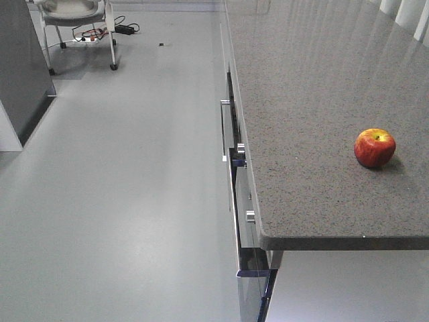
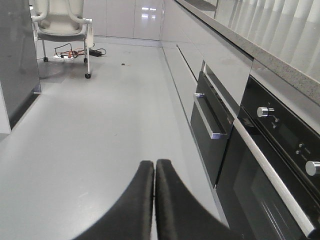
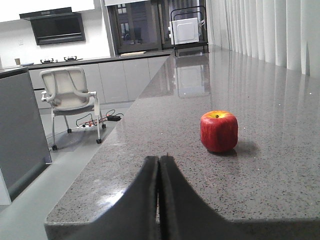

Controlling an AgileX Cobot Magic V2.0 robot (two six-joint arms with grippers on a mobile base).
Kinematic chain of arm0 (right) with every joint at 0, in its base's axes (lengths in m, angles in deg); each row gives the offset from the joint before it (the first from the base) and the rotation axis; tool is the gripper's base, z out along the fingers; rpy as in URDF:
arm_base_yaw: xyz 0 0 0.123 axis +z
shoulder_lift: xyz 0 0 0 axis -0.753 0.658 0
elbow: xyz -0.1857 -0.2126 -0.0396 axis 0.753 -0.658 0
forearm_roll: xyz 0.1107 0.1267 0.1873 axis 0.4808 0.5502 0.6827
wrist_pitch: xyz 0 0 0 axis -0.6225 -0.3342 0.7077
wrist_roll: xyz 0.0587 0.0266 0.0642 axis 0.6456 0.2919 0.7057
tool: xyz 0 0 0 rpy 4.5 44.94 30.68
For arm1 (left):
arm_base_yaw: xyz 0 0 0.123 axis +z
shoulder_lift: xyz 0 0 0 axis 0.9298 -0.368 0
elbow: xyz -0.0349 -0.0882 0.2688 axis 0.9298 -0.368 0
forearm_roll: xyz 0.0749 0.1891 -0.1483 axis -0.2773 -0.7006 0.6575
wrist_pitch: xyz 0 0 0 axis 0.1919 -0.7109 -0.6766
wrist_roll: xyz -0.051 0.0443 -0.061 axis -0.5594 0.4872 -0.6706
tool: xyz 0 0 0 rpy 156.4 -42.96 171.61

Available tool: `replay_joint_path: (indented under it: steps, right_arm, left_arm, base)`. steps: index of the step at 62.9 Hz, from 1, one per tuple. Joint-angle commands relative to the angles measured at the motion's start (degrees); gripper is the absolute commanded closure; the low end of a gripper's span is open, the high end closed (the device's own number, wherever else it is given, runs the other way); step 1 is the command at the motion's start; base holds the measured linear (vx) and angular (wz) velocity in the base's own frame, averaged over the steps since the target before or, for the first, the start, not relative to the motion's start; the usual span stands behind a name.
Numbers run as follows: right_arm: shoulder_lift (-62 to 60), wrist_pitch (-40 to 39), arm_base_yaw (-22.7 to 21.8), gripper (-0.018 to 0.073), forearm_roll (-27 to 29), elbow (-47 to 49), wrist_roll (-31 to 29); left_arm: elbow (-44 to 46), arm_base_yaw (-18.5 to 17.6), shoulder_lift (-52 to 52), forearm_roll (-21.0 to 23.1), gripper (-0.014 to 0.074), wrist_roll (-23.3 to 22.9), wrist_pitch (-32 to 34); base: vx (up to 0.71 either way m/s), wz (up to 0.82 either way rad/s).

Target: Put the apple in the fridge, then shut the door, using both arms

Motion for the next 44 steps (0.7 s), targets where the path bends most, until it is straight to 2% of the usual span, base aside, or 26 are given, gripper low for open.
replay_joint_path:
  steps: [1, 44]
  right_arm:
    - [-1.0, -4.4, 0.1, 0.0563, -0.1, -0.8, -0.3]
    - [-1.0, -4.6, 0.1, 0.0563, -0.1, -0.8, -0.3]
  left_arm:
    - [-1.2, 0.0, 0.3, 0.0, 0.0603, -0.2, 3.7]
    - [-1.2, 0.0, 0.3, 0.0, 0.0603, -0.2, 3.7]
  base:
    - [0.00, 0.00]
    - [0.00, 0.00]
